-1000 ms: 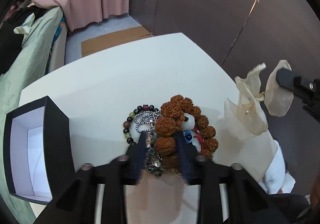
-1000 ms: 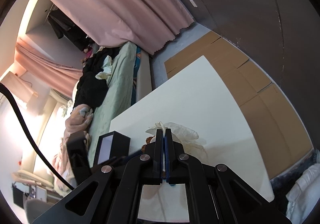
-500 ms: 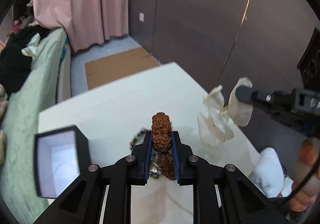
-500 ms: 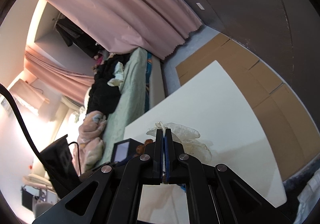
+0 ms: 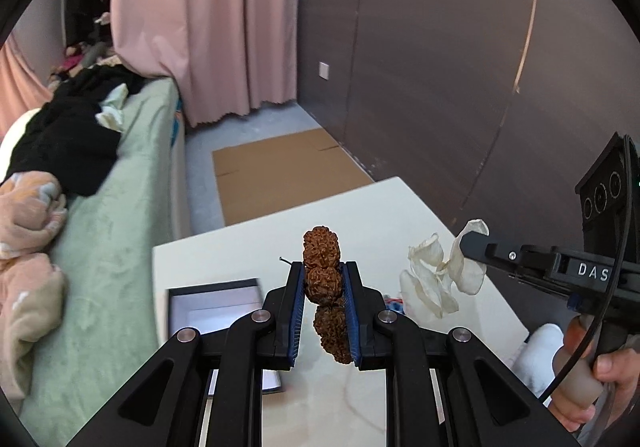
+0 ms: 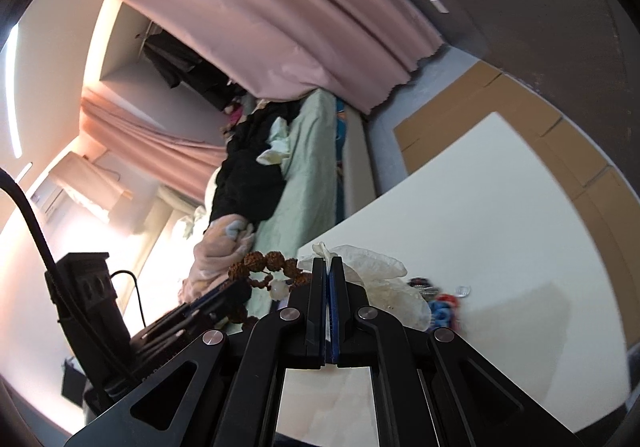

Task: Organize jewelry
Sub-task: 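Carry the brown bracelet into the black box with the left tool while the right tool drops the cloth in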

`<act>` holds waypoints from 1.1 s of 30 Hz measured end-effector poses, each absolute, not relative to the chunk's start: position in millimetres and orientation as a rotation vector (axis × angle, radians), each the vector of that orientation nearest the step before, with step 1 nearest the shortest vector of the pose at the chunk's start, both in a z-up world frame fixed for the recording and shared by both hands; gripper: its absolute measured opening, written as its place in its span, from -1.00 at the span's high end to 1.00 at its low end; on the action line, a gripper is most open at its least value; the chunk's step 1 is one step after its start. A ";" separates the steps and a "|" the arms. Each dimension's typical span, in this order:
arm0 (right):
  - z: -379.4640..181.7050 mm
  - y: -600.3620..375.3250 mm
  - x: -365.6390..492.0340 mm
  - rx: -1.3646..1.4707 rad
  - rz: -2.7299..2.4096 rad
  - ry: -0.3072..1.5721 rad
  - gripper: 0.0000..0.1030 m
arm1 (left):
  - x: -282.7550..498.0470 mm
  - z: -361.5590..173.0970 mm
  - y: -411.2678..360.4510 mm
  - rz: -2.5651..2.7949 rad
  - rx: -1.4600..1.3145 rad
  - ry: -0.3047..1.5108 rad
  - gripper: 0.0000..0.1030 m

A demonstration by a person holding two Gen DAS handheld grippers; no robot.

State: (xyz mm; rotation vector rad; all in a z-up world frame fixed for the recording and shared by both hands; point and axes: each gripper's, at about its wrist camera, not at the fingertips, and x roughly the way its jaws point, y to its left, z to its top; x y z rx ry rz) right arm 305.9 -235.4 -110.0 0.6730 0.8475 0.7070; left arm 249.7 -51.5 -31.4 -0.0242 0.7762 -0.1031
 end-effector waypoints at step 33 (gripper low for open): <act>-135.2 -84.1 315.6 0.566 0.817 1.028 -0.42 | 211.6 -25.2 64.7 0.097 -0.086 0.782 0.62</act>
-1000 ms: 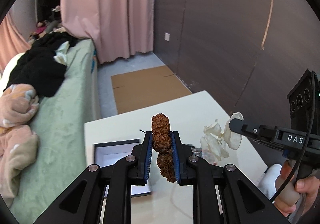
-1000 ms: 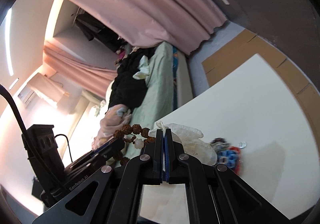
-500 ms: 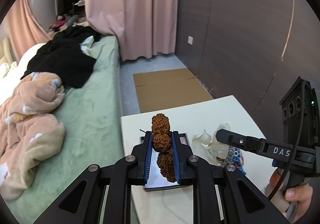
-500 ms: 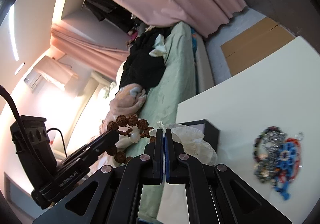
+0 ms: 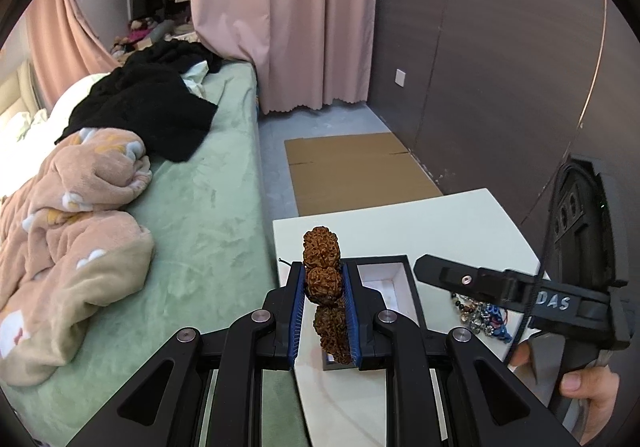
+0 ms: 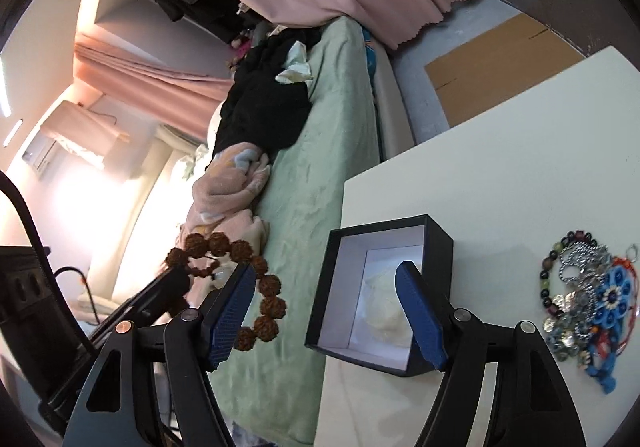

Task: Organize jewelry
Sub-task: 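Carry the brown bracelet into the black box with the left tool while the right tool drops the cloth in, then open the left tool to release the bracelet in the box and withdraw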

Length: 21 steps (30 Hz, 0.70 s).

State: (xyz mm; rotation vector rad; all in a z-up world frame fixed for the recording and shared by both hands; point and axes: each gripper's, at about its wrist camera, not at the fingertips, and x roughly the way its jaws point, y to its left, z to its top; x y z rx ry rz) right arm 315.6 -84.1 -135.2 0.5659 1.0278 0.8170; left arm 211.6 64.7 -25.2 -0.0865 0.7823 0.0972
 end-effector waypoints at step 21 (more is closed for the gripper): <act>-122.0 -174.6 318.9 0.528 0.717 0.988 -0.42 | 249.5 -66.4 39.0 -0.003 -0.242 0.895 0.06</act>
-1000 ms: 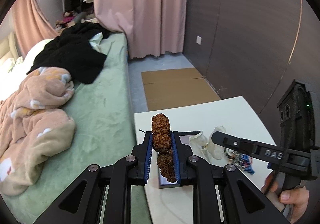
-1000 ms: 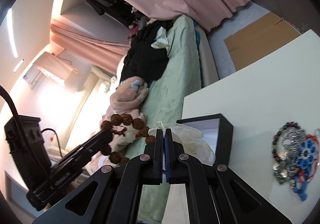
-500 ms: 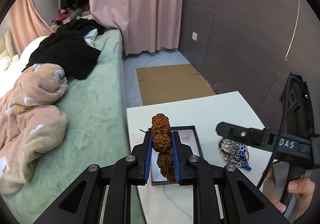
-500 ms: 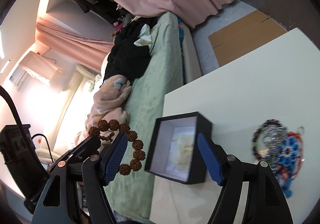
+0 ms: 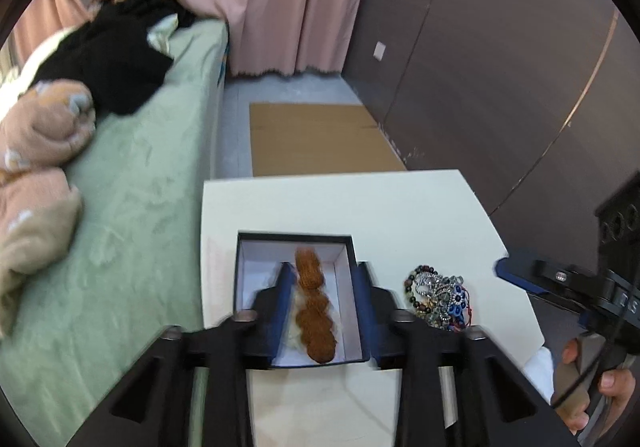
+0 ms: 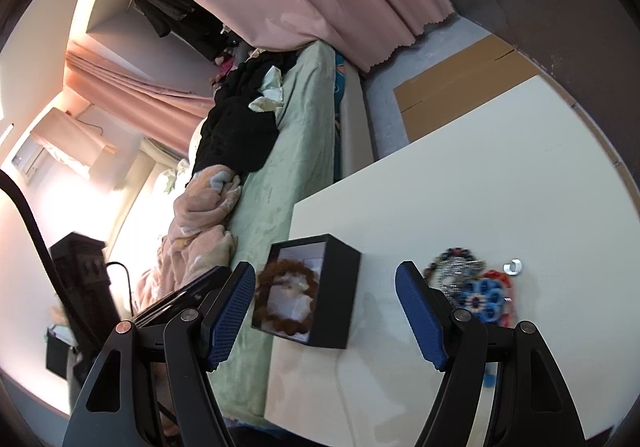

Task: Organize jewelry
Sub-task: 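Open the left tool to release the bracelet in the box and withdraw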

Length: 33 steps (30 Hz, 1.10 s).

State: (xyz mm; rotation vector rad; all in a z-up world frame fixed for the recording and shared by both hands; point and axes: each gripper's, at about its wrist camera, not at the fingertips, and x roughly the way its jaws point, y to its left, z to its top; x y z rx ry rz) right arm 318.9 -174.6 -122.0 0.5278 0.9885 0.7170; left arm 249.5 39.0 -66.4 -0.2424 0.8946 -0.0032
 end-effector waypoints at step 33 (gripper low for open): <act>-162.2 -280.0 321.2 0.604 0.487 1.136 -0.42 | 265.3 -106.8 -72.8 -0.148 -0.118 0.955 -0.20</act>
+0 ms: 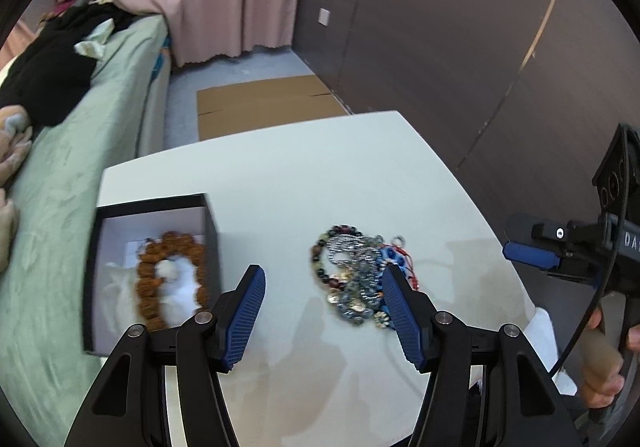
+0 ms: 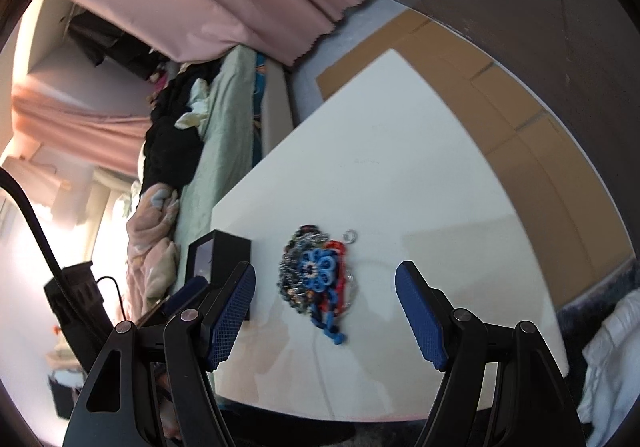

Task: Organize jewelry
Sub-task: 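Open the left tool to release the bracelet in the box and withdraw, then grasp the silver chain necklace in the pile with the left tool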

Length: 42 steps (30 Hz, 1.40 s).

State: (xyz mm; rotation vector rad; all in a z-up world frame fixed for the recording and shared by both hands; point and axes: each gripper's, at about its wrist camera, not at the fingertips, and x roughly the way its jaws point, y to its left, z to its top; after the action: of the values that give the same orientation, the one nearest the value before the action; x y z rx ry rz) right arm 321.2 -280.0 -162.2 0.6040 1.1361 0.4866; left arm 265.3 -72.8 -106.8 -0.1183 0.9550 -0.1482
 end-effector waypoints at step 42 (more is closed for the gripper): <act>-164.6 -297.1 322.4 0.685 0.523 1.147 -0.42 | 257.6 -102.4 -92.5 -0.181 -0.051 0.926 0.59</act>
State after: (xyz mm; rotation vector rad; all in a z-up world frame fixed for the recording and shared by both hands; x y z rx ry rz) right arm 322.4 -297.1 -164.6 0.6851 1.1474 0.5226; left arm 257.6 -92.5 -102.4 -0.0513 0.9259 -0.1811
